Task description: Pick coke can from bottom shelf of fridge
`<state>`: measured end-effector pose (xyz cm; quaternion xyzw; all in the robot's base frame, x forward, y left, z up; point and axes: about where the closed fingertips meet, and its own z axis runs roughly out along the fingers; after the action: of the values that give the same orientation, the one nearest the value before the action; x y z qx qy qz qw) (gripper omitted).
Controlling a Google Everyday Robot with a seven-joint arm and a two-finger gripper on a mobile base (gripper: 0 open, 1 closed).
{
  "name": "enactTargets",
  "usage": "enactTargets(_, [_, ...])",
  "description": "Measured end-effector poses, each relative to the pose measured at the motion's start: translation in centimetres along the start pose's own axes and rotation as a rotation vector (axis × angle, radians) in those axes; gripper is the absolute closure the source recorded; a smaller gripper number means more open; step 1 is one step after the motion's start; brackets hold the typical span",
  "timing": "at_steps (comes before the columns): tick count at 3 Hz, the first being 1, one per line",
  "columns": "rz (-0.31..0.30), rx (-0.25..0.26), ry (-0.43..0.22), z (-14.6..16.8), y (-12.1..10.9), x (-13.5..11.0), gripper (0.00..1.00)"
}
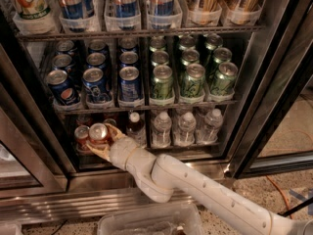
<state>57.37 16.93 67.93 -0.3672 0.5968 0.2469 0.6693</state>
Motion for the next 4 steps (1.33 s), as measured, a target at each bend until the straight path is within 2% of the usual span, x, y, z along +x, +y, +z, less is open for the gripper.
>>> enactTargets(1, [-0.011, -0.063, 0.024, -0.9, 0.8, -1.2, 1.00])
enactTargets(2, [0.003, -0.149, 0.072, -2.5, 1.7, -1.7, 1.00])
enactTargets(4, [0.025, -0.358, 0.164, -7.6, 3.9, -1.8, 1.00])
